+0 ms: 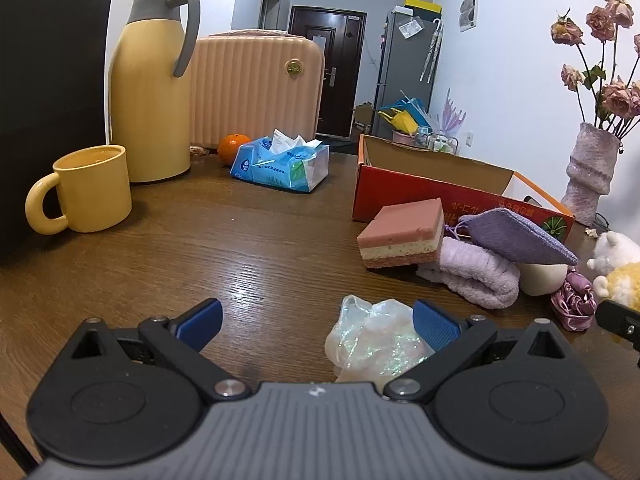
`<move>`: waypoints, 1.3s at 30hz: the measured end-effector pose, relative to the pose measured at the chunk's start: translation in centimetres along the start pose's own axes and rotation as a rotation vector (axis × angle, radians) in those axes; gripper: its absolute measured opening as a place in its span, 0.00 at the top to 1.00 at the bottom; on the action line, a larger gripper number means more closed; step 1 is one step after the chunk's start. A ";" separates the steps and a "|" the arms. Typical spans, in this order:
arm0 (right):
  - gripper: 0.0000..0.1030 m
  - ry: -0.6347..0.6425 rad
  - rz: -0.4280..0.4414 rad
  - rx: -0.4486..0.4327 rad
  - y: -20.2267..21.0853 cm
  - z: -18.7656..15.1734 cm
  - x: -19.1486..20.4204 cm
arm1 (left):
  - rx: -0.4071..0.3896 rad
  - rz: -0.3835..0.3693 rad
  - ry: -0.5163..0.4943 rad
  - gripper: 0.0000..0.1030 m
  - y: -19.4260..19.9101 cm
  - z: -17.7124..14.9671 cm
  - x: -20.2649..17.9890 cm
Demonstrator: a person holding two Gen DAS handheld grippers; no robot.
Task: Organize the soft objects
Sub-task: 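Lift the plush sheep with the right tool while the left tool grasps the clear mesh sponge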
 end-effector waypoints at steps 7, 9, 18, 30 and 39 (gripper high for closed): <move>0.05 -0.033 -0.027 -0.017 0.8 0.0 -1.7 | -0.006 -0.014 -0.040 0.00 0.1 -0.2 -0.9; 0.05 -0.041 -0.033 -0.020 0.9 -0.1 -2.0 | -0.004 -0.018 -0.056 0.00 0.0 -0.3 -1.2; 0.04 -0.046 -0.033 -0.017 0.8 -0.2 -2.0 | 0.025 -0.042 -0.153 0.00 -1.0 -0.7 -3.4; 0.04 -0.043 -0.025 -0.008 0.6 -0.1 -2.1 | 0.080 -0.047 -0.225 0.00 -2.7 -1.1 -5.0; 0.04 -0.042 -0.026 -0.002 0.5 -0.1 -2.0 | 0.068 -0.046 -0.217 0.00 -2.5 -1.0 -4.9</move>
Point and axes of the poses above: each gripper's, at about its wrist camera, not at the fingertips, and y roughly against the way its jaws point, x to its left, z to its top, the point moved 2 cm from there along -y, roughly the way its jaws point, and after that the axes turned 13 degrees about z, right-handed, at the moved point
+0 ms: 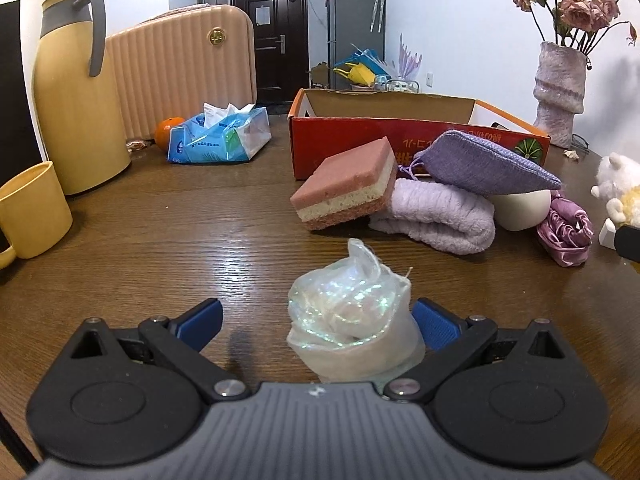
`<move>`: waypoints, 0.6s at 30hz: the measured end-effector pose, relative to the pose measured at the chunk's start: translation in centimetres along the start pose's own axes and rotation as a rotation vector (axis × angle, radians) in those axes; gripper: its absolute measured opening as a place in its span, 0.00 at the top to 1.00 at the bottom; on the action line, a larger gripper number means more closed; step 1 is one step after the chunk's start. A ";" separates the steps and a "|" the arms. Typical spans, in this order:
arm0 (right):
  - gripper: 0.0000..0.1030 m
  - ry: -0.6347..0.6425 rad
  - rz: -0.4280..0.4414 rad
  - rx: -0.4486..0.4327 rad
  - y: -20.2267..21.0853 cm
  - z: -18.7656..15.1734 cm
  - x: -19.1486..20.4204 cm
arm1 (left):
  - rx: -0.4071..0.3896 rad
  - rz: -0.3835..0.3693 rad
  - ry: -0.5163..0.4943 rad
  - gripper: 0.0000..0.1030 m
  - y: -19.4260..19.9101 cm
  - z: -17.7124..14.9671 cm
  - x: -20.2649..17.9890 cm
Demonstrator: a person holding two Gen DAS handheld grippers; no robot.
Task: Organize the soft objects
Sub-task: 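Lift the plush sheep with the right tool while the left tool grasps the clear mesh sponge, then carry the plush sheep and mesh sponge with both tools over the cardboard box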
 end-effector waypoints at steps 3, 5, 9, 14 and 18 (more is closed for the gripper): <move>0.04 0.001 0.000 0.003 -0.1 0.0 0.0 | -0.002 0.001 0.003 0.02 0.0 0.0 0.0; 0.04 0.000 0.000 0.003 -0.1 0.0 0.0 | -0.006 -0.002 0.002 0.06 0.1 0.0 0.0; 0.04 0.001 0.000 0.003 -0.1 0.0 0.0 | -0.019 -0.005 0.008 0.20 0.3 0.1 0.2; 0.04 0.000 0.000 0.002 -0.1 0.0 0.0 | -0.034 -0.025 0.019 0.38 0.6 0.1 0.4; 0.04 0.000 0.001 0.003 -0.1 0.0 0.0 | -0.048 -0.032 0.029 0.45 0.8 0.2 0.5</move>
Point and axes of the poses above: each gripper's, at about its wrist camera, not at the fingertips, and y roughly against the way its jaws point, x to its left, z to its top, the point moved 2 cm from there along -y, roughly the way its jaws point, and after that the axes turned 13 degrees about z, right-handed, at the moved point
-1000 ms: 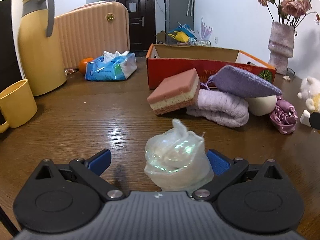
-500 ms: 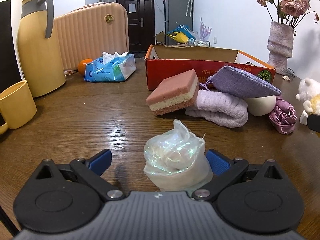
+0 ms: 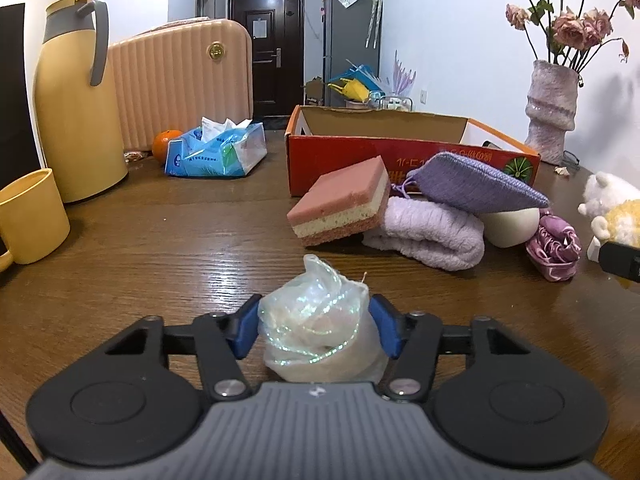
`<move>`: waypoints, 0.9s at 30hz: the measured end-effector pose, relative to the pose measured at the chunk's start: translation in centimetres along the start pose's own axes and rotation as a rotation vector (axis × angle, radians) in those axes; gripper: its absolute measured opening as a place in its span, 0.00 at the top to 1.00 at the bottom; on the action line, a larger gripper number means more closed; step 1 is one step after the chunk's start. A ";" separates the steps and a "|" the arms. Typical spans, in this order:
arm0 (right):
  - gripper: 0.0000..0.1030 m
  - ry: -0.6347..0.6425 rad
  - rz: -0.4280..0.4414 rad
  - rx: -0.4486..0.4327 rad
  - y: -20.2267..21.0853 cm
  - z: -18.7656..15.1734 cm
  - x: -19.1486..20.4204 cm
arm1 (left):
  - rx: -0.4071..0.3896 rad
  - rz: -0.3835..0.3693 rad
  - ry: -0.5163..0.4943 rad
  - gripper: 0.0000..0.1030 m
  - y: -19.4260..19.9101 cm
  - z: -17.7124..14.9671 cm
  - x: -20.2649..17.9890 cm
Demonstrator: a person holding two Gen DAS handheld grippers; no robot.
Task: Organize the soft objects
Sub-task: 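Carry the plush sheep and mesh sponge with both tools over the cardboard box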
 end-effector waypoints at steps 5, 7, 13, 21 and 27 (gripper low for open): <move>0.04 0.000 0.000 -0.001 0.0 0.0 0.0 | -0.032 0.004 0.014 0.49 0.5 0.2 0.2; 0.04 0.000 0.001 -0.001 0.0 0.0 0.0 | -0.050 0.009 0.022 0.49 0.8 0.2 0.4; 0.04 -0.002 0.009 -0.008 0.1 0.0 0.0 | -0.101 0.034 0.055 0.50 1.7 0.4 1.0; 0.04 0.006 0.022 -0.019 0.3 0.0 0.1 | -0.137 0.062 0.072 0.50 2.2 0.6 1.4; 0.04 0.023 0.023 -0.026 0.4 0.2 0.4 | -0.162 0.056 0.074 0.50 2.8 0.8 1.4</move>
Point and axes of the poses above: each gripper's, at about its wrist camera, not at the fingertips, and y roughly against the way its jaws point, x to its left, z to its top, the point moved 2 cm from there along -y, roughly the way its jaws point, and after that the axes turned 13 degrees about z, right-handed, at the moved point
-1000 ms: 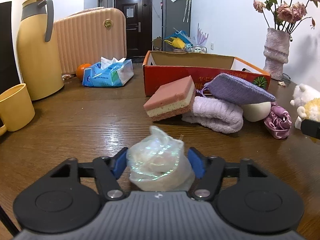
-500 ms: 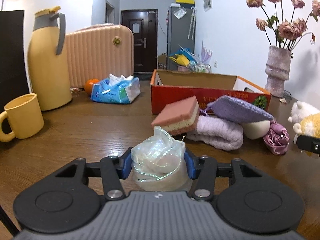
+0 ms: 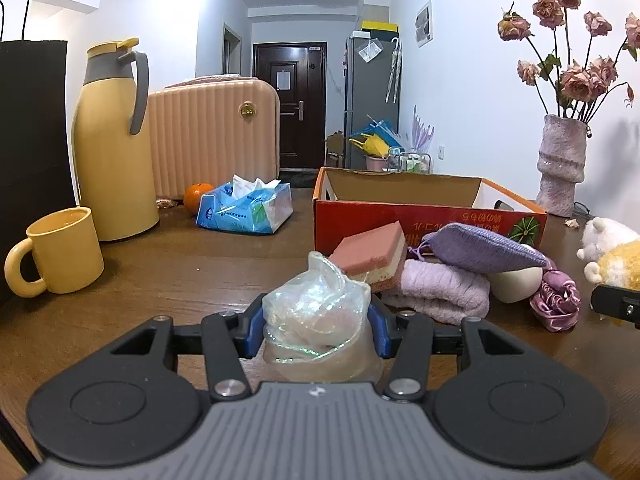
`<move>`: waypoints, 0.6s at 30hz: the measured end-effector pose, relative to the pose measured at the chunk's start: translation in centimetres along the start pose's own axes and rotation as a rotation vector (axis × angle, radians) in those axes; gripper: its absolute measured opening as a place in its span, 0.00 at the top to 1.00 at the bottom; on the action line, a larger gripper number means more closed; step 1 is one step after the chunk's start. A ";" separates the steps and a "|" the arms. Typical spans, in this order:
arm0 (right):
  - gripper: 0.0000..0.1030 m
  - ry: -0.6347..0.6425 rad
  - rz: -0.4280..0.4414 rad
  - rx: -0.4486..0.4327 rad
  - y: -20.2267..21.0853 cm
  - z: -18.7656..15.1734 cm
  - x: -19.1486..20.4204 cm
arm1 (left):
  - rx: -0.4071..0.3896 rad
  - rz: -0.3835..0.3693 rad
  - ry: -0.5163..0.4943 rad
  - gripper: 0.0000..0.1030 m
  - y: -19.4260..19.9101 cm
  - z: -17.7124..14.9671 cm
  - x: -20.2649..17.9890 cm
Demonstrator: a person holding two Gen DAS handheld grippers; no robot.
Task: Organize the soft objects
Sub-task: 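Carry the plush sheep and mesh sponge with both tools over the cardboard box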
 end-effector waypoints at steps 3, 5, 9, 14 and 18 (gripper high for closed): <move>0.04 0.012 -0.001 -0.004 0.0 0.2 0.2 | -0.005 -0.018 0.000 0.50 0.2 0.1 -0.2; 0.04 0.021 -0.002 -0.007 -0.1 0.4 0.2 | -0.013 -0.022 -0.001 0.50 0.3 0.3 -0.3; 0.04 0.038 -0.004 -0.013 -0.2 0.9 0.3 | -0.021 -0.036 0.008 0.50 0.6 0.8 -0.6; 0.04 0.057 -0.006 -0.026 -0.4 1.8 0.4 | -0.034 -0.047 0.014 0.50 0.8 1.4 -0.9; 0.04 0.072 -0.003 -0.035 -0.6 2.5 0.5 | -0.048 -0.050 0.022 0.50 0.8 2.2 -1.2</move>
Point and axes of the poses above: each gripper's, at about its wrist camera, not at the fingertips, and y roughly against the way its jaws point, x to its left, z to its top, the point moved 2 cm from there along -y, roughly the way its jaws point, and after that the axes turned 13 degrees about z, right-handed, at the moved point
